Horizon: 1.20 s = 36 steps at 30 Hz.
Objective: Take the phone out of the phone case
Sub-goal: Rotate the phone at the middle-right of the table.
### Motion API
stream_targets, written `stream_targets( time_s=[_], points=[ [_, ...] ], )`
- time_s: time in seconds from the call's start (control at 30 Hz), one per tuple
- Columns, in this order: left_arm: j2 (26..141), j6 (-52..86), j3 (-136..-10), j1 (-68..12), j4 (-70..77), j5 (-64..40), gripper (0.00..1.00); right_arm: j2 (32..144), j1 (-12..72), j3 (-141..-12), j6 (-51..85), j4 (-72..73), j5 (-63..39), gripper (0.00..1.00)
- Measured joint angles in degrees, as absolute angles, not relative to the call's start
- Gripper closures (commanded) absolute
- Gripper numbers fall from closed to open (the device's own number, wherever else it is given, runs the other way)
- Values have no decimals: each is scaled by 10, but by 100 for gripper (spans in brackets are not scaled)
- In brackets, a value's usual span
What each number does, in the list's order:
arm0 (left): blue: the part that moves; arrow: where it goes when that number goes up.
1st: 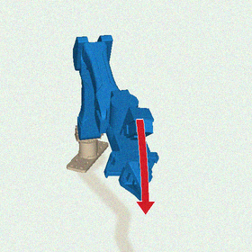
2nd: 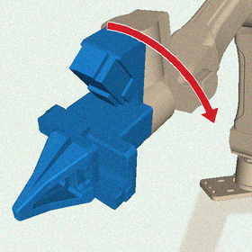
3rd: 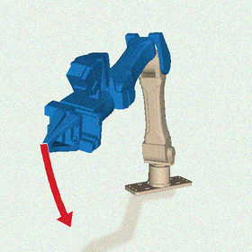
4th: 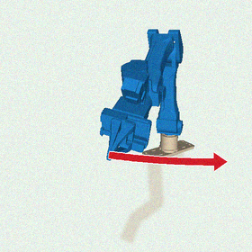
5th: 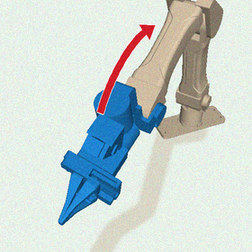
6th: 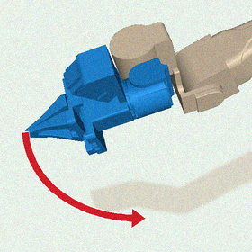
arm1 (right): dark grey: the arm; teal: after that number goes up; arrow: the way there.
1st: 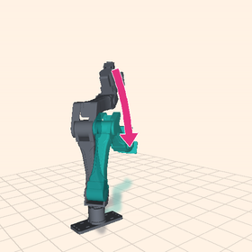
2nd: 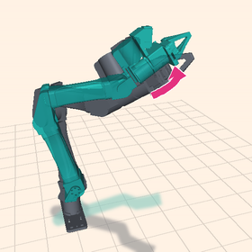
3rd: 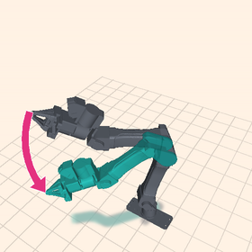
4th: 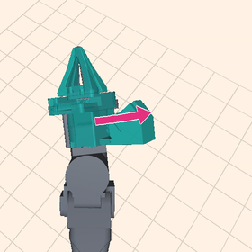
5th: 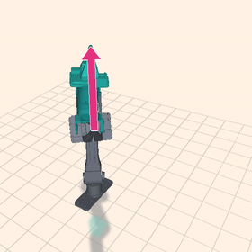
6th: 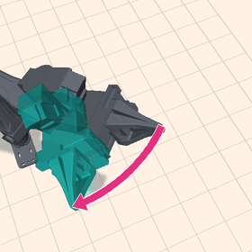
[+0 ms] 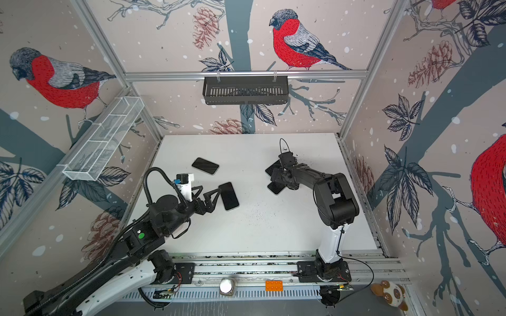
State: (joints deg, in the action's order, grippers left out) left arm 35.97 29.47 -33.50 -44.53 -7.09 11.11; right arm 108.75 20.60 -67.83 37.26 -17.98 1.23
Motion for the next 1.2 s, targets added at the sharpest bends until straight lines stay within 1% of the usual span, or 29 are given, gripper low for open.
stream_targets(
  time_s=[0.13, 0.3, 0.53, 0.8, 1.0, 1.1, 1.2],
  points=[
    [349, 286, -331, -445, -73, 120, 1, 1122, 224, -722, 357, -207, 51, 0],
    [331, 286, -322, -445, -84, 122, 1, 1143, 254, -738, 343, -224, 111, 0],
    [318, 286, -318, -445, -97, 122, 1, 1151, 270, -740, 343, -209, 128, 0],
    [308, 287, -318, -445, -101, 122, 1, 1101, 274, -665, 326, -176, 132, 1],
    [308, 288, -316, -445, -100, 122, 1, 1052, 248, -607, 300, -177, 120, 1],
    [313, 291, -312, -445, -99, 121, 1, 1054, 232, -610, 284, -181, 96, 0],
    [320, 292, -311, -445, -96, 120, 1, 1072, 227, -641, 267, -200, 83, 0]
  ],
)
